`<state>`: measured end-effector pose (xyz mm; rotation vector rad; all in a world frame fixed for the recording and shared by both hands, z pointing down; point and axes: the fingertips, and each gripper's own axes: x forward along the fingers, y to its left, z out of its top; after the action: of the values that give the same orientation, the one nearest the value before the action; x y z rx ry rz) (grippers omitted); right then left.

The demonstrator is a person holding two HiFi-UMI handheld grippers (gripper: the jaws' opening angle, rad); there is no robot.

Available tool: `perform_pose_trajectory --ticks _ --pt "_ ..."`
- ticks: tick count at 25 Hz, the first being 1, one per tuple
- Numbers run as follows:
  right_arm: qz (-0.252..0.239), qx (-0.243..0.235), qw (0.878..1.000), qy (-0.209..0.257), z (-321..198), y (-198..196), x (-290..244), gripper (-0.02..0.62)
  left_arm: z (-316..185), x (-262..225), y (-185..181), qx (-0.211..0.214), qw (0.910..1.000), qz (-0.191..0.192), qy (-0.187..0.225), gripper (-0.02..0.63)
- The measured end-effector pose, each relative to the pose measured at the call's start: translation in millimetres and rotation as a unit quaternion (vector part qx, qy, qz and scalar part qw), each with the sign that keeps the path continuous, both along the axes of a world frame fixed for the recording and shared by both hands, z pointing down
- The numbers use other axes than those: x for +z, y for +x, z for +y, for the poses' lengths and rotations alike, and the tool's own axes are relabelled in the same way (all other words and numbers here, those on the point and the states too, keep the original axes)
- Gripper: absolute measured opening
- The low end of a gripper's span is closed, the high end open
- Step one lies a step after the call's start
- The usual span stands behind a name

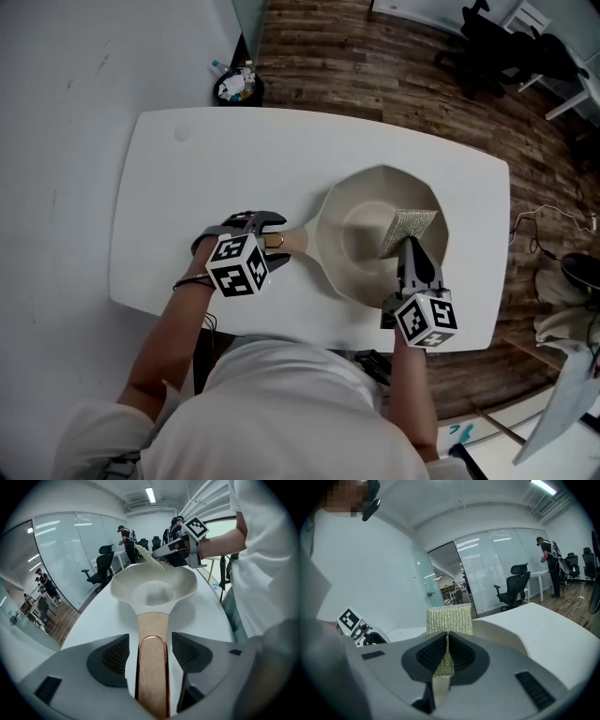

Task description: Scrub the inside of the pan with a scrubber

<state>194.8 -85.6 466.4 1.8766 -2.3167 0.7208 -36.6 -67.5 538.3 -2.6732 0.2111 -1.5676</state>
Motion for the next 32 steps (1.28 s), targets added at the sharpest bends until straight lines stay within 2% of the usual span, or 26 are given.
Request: perform_pose_trajectory --ticks 8,13,20,26,32 --pt "0.007 -0.001 0.999 -0.038 0.1 1.5 21.0 0.028 -13.0 10.6 -2.6 -0.009 0.9989 -0.044 0.011 0.276" --pt "0.015 -0.008 0.998 -0.057 -4.0 -1.3 29.7 0.028 -11.8 15.3 -4.3 0.008 0.9976 -0.067 0.015 0.213" --pt "0.020 -0.022 0.996 -0.086 -11.3 -5.5 36.8 0.028 -5.9 16.9 -4.0 0.035 0.9962 -0.079 0.009 0.144" --pt "0.034 -0.044 0.992 -0.109 -14.5 -7.1 43.4 0.028 -5.0 17.7 -3.5 0.035 0.9961 -0.081 0.000 0.140" --pt "0.071 -0.082 0.985 -0.131 -16.7 -14.2 48.5 0.028 -4.9 18.2 -4.2 0.034 0.9961 -0.082 0.000 0.140"
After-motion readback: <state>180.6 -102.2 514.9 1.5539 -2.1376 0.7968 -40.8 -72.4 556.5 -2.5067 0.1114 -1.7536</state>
